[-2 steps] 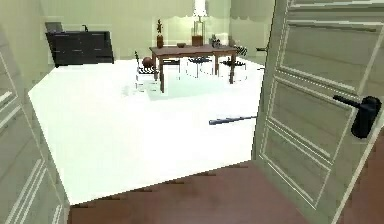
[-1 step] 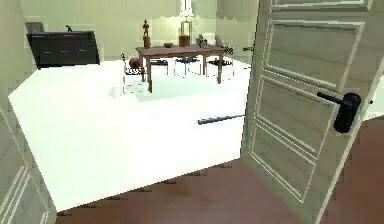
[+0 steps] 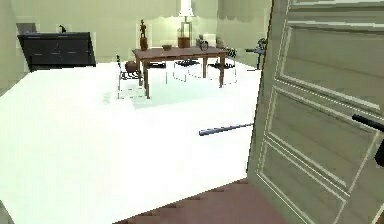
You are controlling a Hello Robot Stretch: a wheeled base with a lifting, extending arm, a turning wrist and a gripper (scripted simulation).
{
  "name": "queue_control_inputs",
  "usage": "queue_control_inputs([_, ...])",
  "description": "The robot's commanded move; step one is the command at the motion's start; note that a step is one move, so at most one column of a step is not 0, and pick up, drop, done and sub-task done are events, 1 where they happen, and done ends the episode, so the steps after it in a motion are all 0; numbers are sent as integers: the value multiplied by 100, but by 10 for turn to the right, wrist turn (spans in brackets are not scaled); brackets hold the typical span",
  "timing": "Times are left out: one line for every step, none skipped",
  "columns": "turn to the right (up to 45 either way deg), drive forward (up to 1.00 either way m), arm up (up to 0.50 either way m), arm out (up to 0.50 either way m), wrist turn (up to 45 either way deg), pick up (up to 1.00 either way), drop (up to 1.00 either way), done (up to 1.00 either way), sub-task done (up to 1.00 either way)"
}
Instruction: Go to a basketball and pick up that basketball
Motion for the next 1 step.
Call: queue_control_inputs([-240,0,0,0,0,0,0,0,0])
